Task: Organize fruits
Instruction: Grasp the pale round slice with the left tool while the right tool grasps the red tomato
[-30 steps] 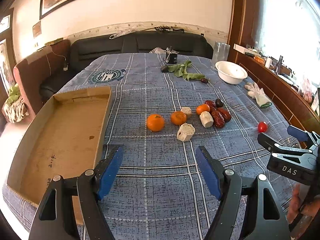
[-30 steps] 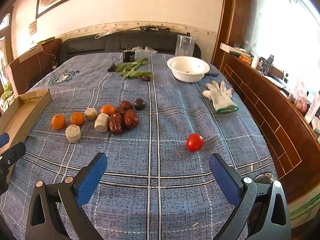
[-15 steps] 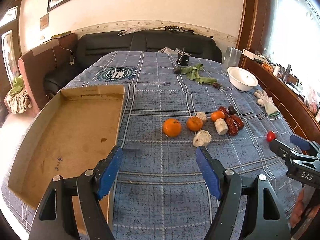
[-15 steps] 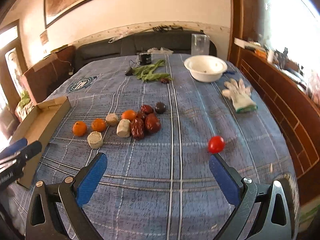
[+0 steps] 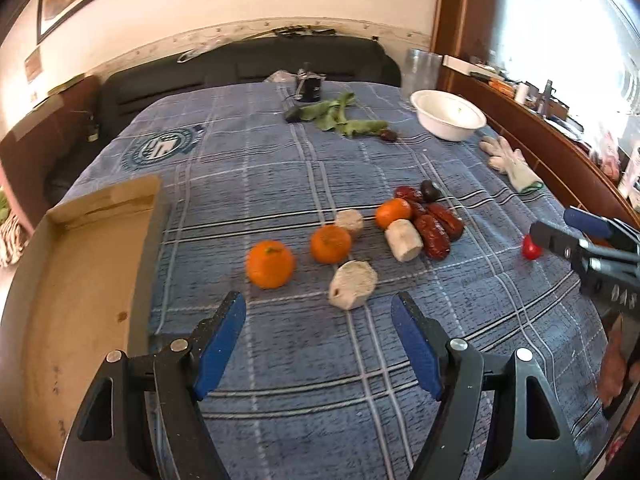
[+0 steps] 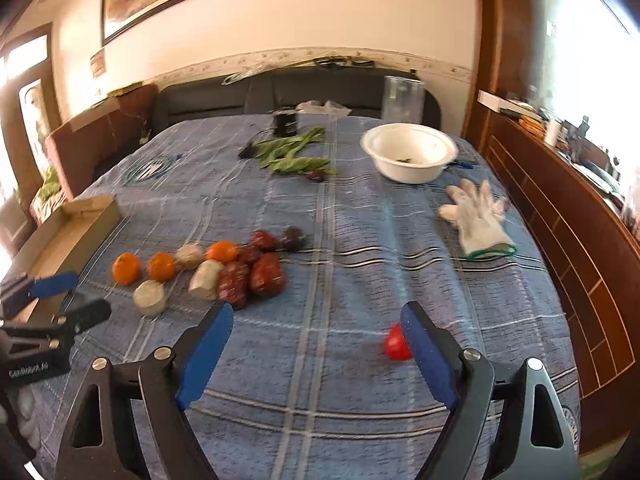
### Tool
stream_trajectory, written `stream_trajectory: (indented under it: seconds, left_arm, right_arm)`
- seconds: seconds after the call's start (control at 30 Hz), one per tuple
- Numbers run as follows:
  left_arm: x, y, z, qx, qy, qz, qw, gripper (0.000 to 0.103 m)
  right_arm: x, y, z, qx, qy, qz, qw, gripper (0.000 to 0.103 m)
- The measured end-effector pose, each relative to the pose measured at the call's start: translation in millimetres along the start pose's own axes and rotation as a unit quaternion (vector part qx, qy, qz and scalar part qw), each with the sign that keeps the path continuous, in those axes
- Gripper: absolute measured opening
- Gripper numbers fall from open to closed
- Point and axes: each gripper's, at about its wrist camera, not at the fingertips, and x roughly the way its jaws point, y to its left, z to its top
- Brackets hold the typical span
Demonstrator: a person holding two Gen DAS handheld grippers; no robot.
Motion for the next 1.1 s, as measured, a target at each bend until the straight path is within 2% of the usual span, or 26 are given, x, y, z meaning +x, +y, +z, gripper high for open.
stream_trajectory:
  seconds: [0.13, 0.27, 0.33, 0.43, 0.53, 0.67, 0.77, 0.83, 0.93, 1.0, 1.03, 1.1]
  left_arm:
    - [4.1, 0.1, -1.2, 0.003, -0.004, -0.025, 0.9997, 0.075]
    - [16.5, -4.8, 0.7, 0.011, 0.011, -0.025, 0.9996, 0.073]
    - [21.4, -8.1, 2.5, 0.016, 0.016, -0.033, 0.9992, 0.064]
    - [31.1, -15.3, 6.3, 0.026, 0.03, -0.046, 0.9981, 0.049]
    - [36.6, -17.7, 9.0, 0.029, 0.034, -0.054, 0.9975, 0.048]
    - [48.4, -18.9, 12.9, 0.028, 0.041, -0.052, 0.9974, 0.048]
    - [55.6, -21.1, 12.8, 0.03, 0.047, -0.049, 0.9972, 0.046]
    - [59.0, -22.9, 11.6, 0.034, 0.05, -0.042, 0.9973, 0.043]
    - [63.2, -21.9, 10.5, 0.035, 0.052, -0.027, 0.9977, 0.031]
    - [62.3, -20.7, 9.1, 0.034, 0.048, -0.029, 0.9978, 0.031]
    - [62.3, -19.8, 8.9, 0.035, 0.048, -0.029, 0.9978, 0.031]
    - [59.3, -18.2, 7.7, 0.029, 0.047, -0.032, 0.9979, 0.031]
  right_arm:
    - [4.6, -30.8, 7.4, 0.044, 0.004, 0.002, 0.999, 0.085]
    - [21.8, -35.3, 15.2, 0.072, 0.024, 0.04, 0.996, 0.077]
    - [28.2, -29.1, 18.7, 0.067, 0.026, 0.046, 0.996, 0.076]
    - [31.0, -39.7, 19.9, 0.095, 0.023, 0.045, 0.994, 0.076]
    - [34.9, -54.5, 11.5, 0.114, 0.038, 0.02, 0.993, 0.076]
    - [43.6, -64.7, -6.4, 0.119, 0.067, 0.012, 0.991, 0.073]
    - [46.5, -69.2, -14.2, 0.123, 0.072, 0.015, 0.99, 0.07]
    - [47.4, -69.5, -15.8, 0.123, 0.073, 0.017, 0.99, 0.066]
    - [51.0, -67.2, -18.9, 0.12, 0.078, 0.02, 0.99, 0.059]
    - [56.5, -64.7, -22.9, 0.116, 0.088, 0.019, 0.989, 0.046]
    - [56.7, -62.3, -24.5, 0.11, 0.086, 0.01, 0.99, 0.044]
    - [55.7, -56.7, -24.9, 0.096, 0.089, 0.001, 0.991, 0.033]
